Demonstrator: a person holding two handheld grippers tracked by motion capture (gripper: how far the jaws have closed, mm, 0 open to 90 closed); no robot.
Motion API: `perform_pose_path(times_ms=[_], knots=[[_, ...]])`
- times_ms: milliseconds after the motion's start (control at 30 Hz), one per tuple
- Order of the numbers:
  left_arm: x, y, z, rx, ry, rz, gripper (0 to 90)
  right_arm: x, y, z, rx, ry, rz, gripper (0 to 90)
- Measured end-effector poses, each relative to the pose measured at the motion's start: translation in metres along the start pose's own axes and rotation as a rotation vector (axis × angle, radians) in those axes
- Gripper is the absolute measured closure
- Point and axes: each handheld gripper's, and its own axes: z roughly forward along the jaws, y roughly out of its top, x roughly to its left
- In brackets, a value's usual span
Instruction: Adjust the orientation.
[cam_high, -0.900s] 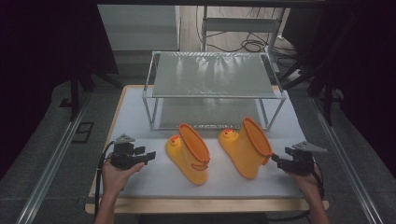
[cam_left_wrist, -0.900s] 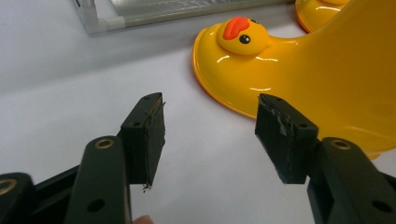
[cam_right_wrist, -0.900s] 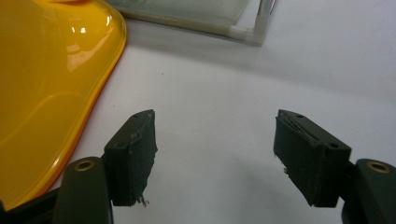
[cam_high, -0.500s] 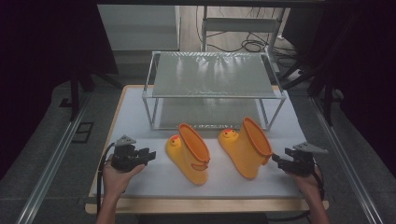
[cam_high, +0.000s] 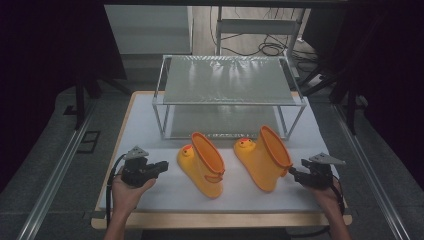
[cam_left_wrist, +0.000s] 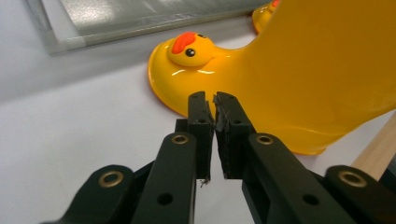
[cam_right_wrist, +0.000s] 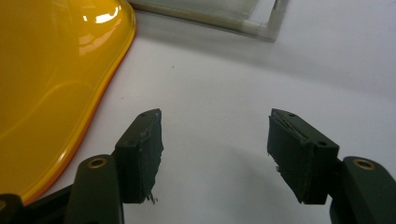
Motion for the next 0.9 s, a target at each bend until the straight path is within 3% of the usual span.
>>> perform_pose_path(times_ms=[400, 600, 667, 700, 900], knots=[[-0.027, -0.003, 0.011, 0.012, -0.05, 0.03, 88.3, 0.001, 0.003, 0.001, -0.006, -0.016, -0.005, 36.6], [-0.057, -0.018, 0.022, 0.03, -0.123, 0.082, 88.7, 0.003, 0.001, 0.004, 0.003, -0.017, -0.002, 36.8], [-0.063, -0.021, 0.023, 0.037, -0.128, 0.098, 88.9, 0.004, 0.0, 0.006, 0.009, -0.018, -0.003, 36.8], [-0.075, -0.026, 0.027, 0.05, -0.14, 0.127, 88.9, 0.004, 0.0, 0.006, 0.01, -0.021, -0.007, 36.8], [-0.108, -0.034, 0.05, 0.067, -0.185, 0.2, 89.4, 0.002, -0.003, 0.001, 0.001, -0.032, 0.025, 36.8]])
